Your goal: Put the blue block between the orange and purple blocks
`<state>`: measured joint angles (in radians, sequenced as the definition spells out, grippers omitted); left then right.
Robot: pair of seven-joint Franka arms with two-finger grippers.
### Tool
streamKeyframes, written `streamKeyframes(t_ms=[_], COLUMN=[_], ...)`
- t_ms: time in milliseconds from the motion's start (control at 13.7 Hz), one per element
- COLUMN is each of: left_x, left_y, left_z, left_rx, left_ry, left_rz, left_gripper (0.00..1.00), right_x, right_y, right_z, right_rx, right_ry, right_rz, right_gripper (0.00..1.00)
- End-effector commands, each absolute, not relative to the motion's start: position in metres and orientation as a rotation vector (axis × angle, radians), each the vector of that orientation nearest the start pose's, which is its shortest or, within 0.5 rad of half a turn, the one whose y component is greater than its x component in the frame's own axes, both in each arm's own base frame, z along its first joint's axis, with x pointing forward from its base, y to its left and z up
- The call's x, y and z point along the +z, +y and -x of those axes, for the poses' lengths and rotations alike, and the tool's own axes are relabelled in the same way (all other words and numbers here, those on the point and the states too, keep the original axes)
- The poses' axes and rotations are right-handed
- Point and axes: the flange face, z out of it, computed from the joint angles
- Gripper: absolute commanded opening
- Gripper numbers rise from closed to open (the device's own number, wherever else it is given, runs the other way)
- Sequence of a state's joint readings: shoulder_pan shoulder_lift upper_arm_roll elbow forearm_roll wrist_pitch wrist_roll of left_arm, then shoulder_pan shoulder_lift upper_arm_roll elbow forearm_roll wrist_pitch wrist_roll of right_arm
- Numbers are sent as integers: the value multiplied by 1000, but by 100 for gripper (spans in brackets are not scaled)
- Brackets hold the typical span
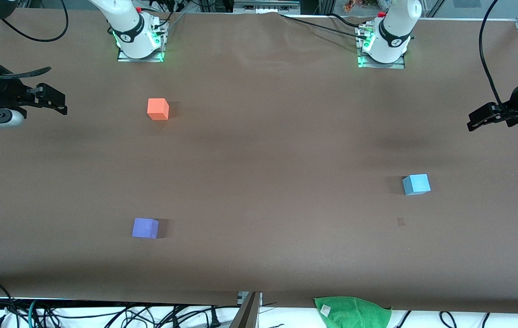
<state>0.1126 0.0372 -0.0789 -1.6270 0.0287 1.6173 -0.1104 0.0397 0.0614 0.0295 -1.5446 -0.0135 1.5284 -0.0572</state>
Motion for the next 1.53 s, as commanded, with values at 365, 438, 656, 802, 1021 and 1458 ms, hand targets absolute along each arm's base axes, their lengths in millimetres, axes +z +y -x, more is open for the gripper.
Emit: streamKeyframes(t_ms=[365, 438, 656, 802, 1021, 1458], left_x=[590, 590, 582, 579, 575, 563], left_y=[28, 33, 39, 40, 40, 44], left_z=[-566, -566, -566, -568, -569, -577], left_rx=[76, 78, 95, 103, 112, 142], left_ry=[-229, -238, -252, -255, -255, -270], left_rz=[3153, 3165, 3170, 3172, 3172, 3184], left_gripper=[100, 100, 100, 100, 100, 100], right_x=[604, 604, 604, 603, 604, 604], right_y=[19, 13, 12, 16, 15, 16], right_z=[-572, -572, -572, -572, -572, -572], right_rx=[82, 80, 80, 82, 80, 80], right_ry=[-162, -147, -145, -154, -152, -152], right_rz=[3145, 3145, 3143, 3141, 3141, 3138], right_gripper=[100, 100, 100, 100, 100, 100])
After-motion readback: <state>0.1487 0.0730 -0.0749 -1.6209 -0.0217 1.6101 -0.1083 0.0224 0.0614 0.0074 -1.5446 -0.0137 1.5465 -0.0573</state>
